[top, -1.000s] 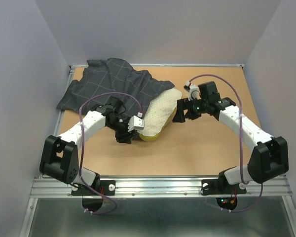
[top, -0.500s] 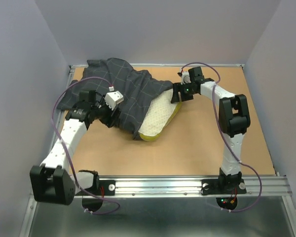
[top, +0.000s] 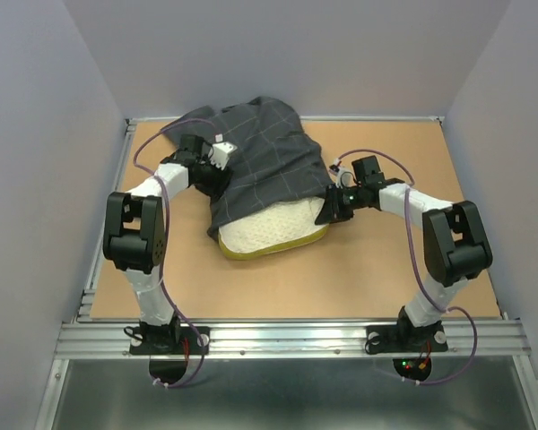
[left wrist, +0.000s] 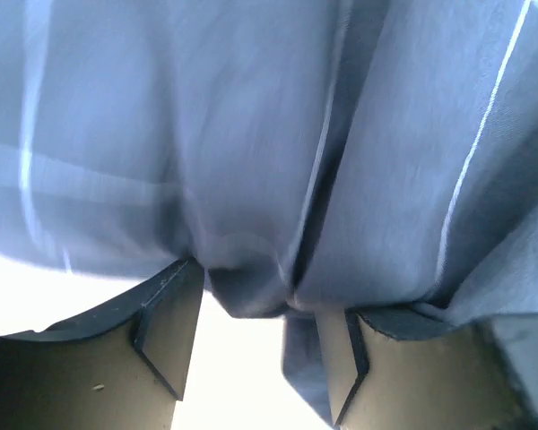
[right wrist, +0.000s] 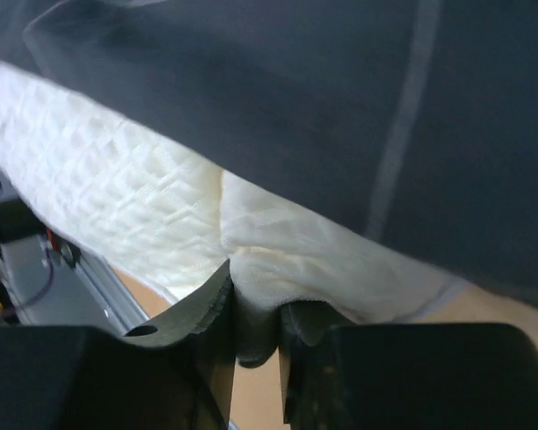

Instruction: Put the pillow into the pillowcase

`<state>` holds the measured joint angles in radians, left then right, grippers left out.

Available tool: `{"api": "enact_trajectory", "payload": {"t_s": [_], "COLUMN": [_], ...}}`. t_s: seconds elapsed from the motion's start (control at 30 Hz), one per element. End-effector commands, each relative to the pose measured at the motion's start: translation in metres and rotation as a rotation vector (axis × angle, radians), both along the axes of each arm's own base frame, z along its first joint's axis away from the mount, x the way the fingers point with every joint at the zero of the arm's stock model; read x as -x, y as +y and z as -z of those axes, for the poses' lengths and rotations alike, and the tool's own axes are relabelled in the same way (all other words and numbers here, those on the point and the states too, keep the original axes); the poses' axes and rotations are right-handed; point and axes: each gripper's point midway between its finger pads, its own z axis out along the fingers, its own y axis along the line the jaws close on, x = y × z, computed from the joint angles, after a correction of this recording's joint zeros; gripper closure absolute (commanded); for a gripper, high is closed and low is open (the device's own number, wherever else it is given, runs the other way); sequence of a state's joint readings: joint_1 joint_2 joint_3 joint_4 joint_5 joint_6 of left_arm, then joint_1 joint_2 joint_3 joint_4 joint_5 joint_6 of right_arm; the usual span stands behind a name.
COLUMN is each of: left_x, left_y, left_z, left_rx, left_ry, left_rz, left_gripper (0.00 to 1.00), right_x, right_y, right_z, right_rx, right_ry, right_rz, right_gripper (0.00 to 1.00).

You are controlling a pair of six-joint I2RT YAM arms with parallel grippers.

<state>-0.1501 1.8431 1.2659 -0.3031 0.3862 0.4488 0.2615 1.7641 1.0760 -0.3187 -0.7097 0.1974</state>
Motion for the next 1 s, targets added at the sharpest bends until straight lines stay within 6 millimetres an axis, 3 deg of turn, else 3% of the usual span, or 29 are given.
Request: {"api": "enact_trajectory", "payload": {"t_s": [0.0,0.07,0.1,0.13,0.17,0.2,0.23,0.3,0.33,0.4,0.43,0.53,0.57,0.67,0.7,0.73,0.8,0.97], "left_x": [-0.036,-0.031,-0.019,-0.005,0.013,0.027,0.037,0.056,0.075,0.095,0.111,0.126,0.136,0.144,0.148,0.148,0.147,0.128], "left_y": [-0.047,-0.048,-0.05,-0.051,-0.057,-0.059,-0.065,-0.074,-0.098,-0.114,-0.135,-0.168,-0.192,-0.224,-0.238,-0.246,-0.265,-0.282], "left_z": [-0.07,-0.111,-0.12,-0.156,-0.162,-0.189,-0.195,-0.19,-0.191,-0.173,-0.169,-0.145,-0.139,-0.121,-0.123,-0.107,-0.094,-0.053], "left_rx": [0.148,0.174,0.184,0.191,0.212,0.183,0.175,0.12,0.089,0.061,0.064,0.024,-0.01,-0.062,-0.074,-0.092,-0.116,-0.251], "left_ry": [-0.172,-0.266,-0.302,-0.399,-0.417,-0.527,-0.557,-0.557,-0.592,-0.567,-0.578,-0.611,-0.659,-0.691,-0.718,-0.686,-0.683,-0.676], "left_rz": [0.055,0.094,0.173,0.226,0.3,0.382,0.426,0.497,0.629,0.709,0.785,0.858,0.899,0.949,0.959,0.978,0.984,0.922], "left_gripper": [0.36,0.33,0.29,0.25,0.14,0.11,0.09,0.07,0.07,0.02,0.02,0.01,0.01,0.01,0.01,0.01,0.01,0.01], "right_x": [0.017,0.004,0.003,0.002,-0.006,-0.002,-0.002,0.0,0.003,0.003,0.001,-0.014,-0.019,-0.036,-0.038,-0.04,-0.041,-0.039], "right_y": [0.009,-0.013,-0.024,-0.034,-0.051,-0.066,-0.079,-0.096,-0.107,-0.116,-0.12,-0.123,-0.124,-0.126,-0.125,-0.127,-0.13,-0.136], "right_z": [-0.047,-0.066,-0.087,-0.094,-0.11,-0.107,-0.106,-0.106,-0.095,-0.086,-0.077,-0.06,-0.056,-0.046,-0.046,-0.046,-0.043,-0.038], "right_rx": [-0.051,-0.011,0.011,0.033,0.071,0.138,0.18,0.257,0.314,0.356,0.375,0.381,0.383,0.371,0.355,0.343,0.328,0.327], "right_ry": [-0.047,-0.123,-0.149,-0.168,-0.242,-0.234,-0.252,-0.302,-0.299,-0.302,-0.286,-0.278,-0.279,-0.273,-0.266,-0.261,-0.248,-0.242], "right_rz": [-0.026,-0.003,0.012,0.023,0.035,0.062,0.075,0.074,0.074,0.076,0.079,0.079,0.081,0.092,0.092,0.1,0.108,0.11], "right_gripper": [0.7,0.55,0.35,0.28,0.22,0.13,0.1,0.07,0.06,0.04,0.04,0.04,0.04,0.05,0.05,0.05,0.05,0.04]}}
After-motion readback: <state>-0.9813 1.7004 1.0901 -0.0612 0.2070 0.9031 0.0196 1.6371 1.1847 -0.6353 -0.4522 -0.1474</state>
